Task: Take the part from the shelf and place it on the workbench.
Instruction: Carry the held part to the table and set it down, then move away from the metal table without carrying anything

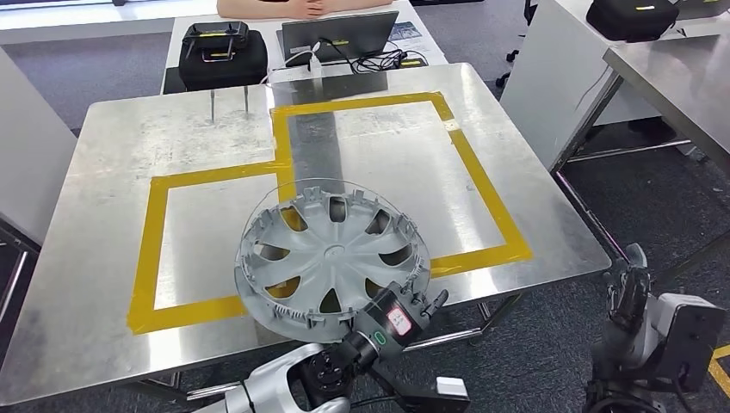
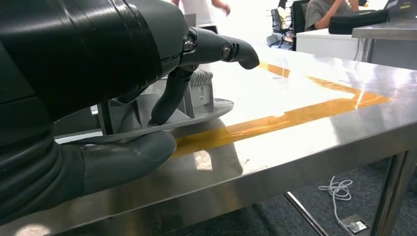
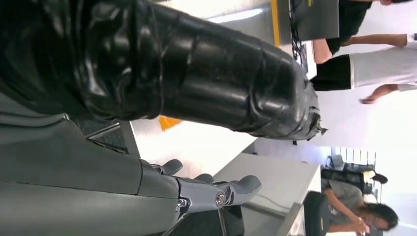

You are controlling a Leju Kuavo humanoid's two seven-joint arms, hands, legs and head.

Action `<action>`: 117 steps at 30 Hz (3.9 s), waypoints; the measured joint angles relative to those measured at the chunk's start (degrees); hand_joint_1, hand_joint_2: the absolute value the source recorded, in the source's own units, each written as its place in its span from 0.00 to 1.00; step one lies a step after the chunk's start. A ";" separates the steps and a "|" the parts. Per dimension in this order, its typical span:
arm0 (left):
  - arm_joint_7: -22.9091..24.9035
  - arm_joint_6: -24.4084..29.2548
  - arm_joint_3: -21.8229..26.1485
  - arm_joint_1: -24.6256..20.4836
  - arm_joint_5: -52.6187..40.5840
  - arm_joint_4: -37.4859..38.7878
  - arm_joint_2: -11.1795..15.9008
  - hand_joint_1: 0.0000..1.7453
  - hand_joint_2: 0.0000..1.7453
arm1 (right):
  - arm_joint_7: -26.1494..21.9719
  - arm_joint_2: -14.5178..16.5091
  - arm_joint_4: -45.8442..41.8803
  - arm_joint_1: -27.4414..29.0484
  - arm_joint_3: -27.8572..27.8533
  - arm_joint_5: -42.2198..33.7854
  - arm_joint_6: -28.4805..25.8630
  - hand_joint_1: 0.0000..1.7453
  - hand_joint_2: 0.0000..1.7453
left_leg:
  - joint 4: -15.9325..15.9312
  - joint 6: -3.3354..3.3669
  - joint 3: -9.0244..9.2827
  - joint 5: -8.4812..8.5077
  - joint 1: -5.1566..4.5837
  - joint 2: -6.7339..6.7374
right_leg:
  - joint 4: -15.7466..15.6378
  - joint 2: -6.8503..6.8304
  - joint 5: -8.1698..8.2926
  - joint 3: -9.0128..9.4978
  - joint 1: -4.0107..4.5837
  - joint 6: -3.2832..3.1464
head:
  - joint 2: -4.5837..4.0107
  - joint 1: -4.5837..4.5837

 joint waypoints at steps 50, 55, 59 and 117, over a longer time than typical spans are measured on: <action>-2.45 14.20 2.40 2.09 14.13 -16.47 -2.49 0.00 0.00 | -3.37 1.97 -2.44 3.58 -4.09 0.77 0.00 0.00 0.00 | -0.02 0.02 -0.23 0.04 -0.04 0.07 | 0.00 0.03 0.02 -0.19 -0.03 0.03 | 0.00 -0.02; -2.87 18.14 7.91 6.56 21.49 -27.99 0.85 0.00 0.00 | -2.72 2.42 -5.12 5.28 -3.63 4.38 0.00 0.00 0.00 | -0.05 0.01 -0.24 0.04 -0.04 0.07 | 0.01 0.04 0.02 -0.20 -0.03 0.03 | 0.00 -0.03; -4.24 20.89 12.97 11.07 25.35 -36.93 4.04 0.00 0.00 | -1.19 2.66 -7.24 6.06 -3.35 5.85 0.00 0.00 0.00 | -0.07 0.01 -0.23 0.04 -0.03 0.08 | 0.01 0.04 0.01 -0.20 -0.03 0.03 | 0.00 -0.05; -7.80 39.93 35.64 44.89 23.44 -78.06 21.62 1.00 0.00 | 1.21 3.14 -16.33 10.62 4.53 12.50 0.02 0.00 0.00 | -0.12 -0.02 -0.16 -0.12 -0.02 0.10 | -0.04 0.04 -0.28 -1.09 -0.03 -0.03 | 0.00 -0.03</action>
